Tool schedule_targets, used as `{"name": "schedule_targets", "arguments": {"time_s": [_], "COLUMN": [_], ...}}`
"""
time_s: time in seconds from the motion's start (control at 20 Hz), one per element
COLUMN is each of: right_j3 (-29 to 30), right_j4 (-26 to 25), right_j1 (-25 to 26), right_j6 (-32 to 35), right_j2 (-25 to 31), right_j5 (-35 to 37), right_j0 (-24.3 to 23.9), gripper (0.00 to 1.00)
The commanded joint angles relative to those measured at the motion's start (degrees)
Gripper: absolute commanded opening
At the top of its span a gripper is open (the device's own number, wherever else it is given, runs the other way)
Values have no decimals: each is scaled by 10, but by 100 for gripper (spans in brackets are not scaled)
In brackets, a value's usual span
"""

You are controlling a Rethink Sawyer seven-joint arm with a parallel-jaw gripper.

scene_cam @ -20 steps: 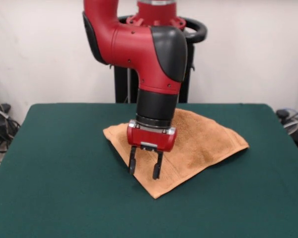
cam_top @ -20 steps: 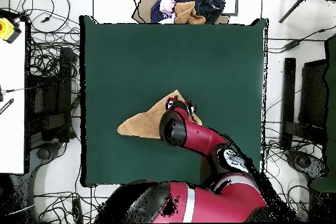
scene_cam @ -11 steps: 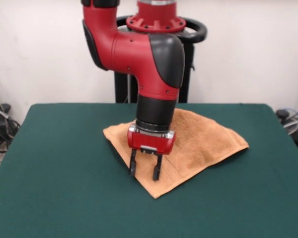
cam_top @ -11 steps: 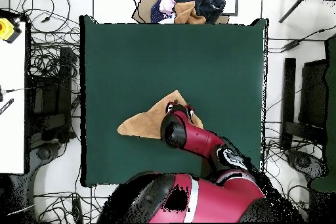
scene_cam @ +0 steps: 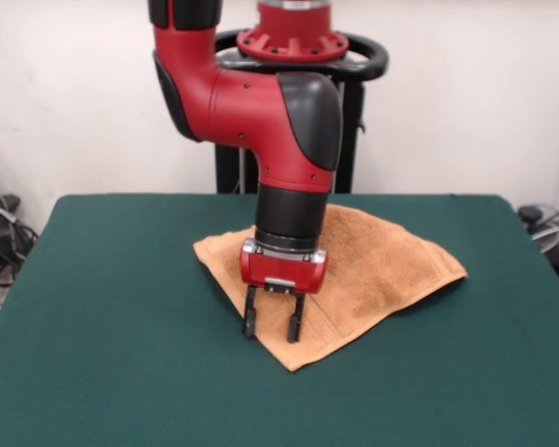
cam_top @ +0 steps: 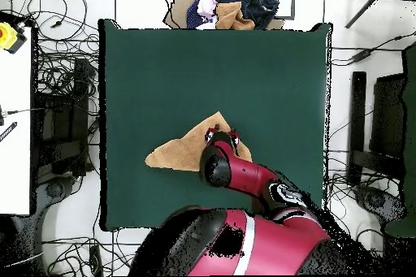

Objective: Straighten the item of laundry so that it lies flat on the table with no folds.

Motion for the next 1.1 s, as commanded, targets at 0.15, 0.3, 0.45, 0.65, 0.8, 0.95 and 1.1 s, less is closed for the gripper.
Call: {"name": "schedule_targets", "arguments": {"time_s": [0.15, 0.3, 0.45, 0.65, 0.8, 0.95, 1.1], "right_j3": [-48, -48, -49, -47, -43, -44, -41], "right_j4": [-22, -27, -37, -3, 0, 1, 7], "right_j1": [89, 92, 95, 88, 83, 80, 69], "right_j6": [107, 110, 111, 104, 107, 106, 107], "right_j2": [65, 60, 57, 45, 44, 43, 34], "right_j5": [-12, -26, -44, 3, 3, 5, 0], "right_j0": [-14, -12, -12, 1, 3, 3, 9], "gripper": [100, 100, 0, 0, 0, 0, 0]}}
